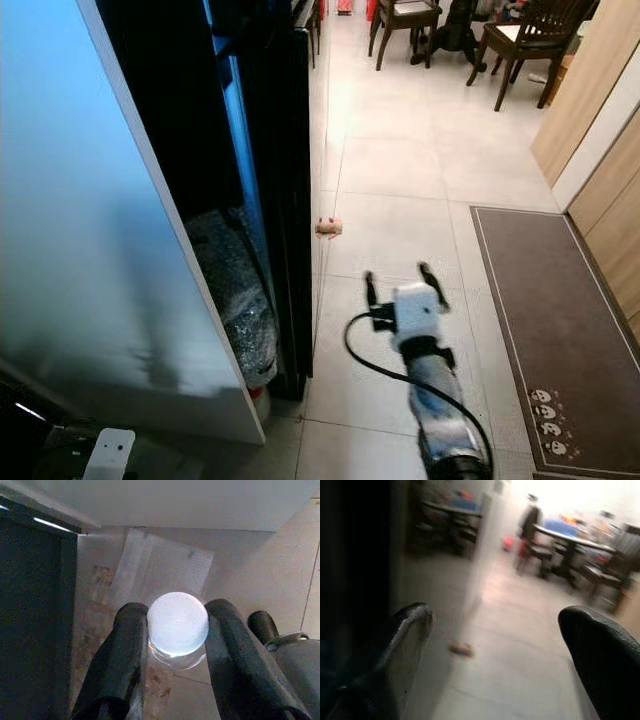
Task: Restocking fridge
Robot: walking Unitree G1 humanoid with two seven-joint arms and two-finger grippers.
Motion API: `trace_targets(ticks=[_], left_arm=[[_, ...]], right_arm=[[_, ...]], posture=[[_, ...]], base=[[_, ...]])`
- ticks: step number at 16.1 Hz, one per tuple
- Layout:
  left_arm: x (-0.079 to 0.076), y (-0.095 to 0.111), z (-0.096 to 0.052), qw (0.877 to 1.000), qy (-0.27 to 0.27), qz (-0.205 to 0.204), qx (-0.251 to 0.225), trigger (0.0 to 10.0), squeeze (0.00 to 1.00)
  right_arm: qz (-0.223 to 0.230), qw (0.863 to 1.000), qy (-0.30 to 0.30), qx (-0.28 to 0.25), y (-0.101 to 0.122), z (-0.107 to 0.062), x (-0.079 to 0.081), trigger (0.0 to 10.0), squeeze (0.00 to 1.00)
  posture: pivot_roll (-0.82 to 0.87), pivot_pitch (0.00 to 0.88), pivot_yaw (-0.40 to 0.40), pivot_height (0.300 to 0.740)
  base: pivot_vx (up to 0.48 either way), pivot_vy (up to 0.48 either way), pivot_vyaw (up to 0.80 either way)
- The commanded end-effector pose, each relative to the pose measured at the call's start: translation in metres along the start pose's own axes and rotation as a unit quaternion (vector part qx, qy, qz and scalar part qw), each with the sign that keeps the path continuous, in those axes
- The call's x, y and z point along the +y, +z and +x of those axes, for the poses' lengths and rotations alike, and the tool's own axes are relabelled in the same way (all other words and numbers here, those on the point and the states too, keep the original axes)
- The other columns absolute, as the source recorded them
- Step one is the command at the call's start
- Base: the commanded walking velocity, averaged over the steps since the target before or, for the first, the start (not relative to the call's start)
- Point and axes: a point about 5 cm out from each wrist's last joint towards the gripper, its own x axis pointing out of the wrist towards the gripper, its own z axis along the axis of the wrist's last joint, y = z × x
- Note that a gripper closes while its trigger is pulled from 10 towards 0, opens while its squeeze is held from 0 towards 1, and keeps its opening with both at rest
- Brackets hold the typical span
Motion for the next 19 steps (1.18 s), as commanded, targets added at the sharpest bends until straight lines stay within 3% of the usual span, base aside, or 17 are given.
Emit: trace_targets(ticks=[1,5,8,13,19], left_arm=[[0.004,-0.004,-0.001,1.000,0.010,-0.007,0.001,10.0,0.00],[0.004,-0.007,-0.002,1.000,0.014,-0.023,0.000,10.0,0.00],[0.000,-0.005,-0.002,1.000,0.002,-0.026,-0.012,10.0,0.00],[-0.001,-0.006,-0.002,1.000,0.000,-0.024,-0.007,10.0,0.00],[0.002,-0.010,-0.003,1.000,0.001,-0.020,-0.005,10.0,0.00]], right_arm=[[0.005,1.000,0.020,-0.006,0.007,0.004,0.007,10.0,0.00],[0.064,0.995,0.076,-0.022,0.036,0.023,0.045,10.0,0.00],[0.070,0.994,0.087,-0.017,0.038,0.022,0.055,10.0,0.00],[0.050,0.995,0.084,-0.022,0.045,0.013,0.051,10.0,0.00],[0.058,0.997,-0.049,-0.015,0.049,-0.018,0.028,10.0,0.00]], posture=[[-0.12,0.000,0.002,0.740],[-0.12,0.000,-0.010,0.740],[-0.11,0.000,-0.016,0.740],[-0.11,0.000,-0.020,0.740],[-0.13,0.000,-0.009,0.740]], base=[[0.000,0.000,0.00],[0.000,0.000,0.00],[0.000,0.000,0.00],[0.000,0.000,0.00],[0.000,0.000,0.00]])
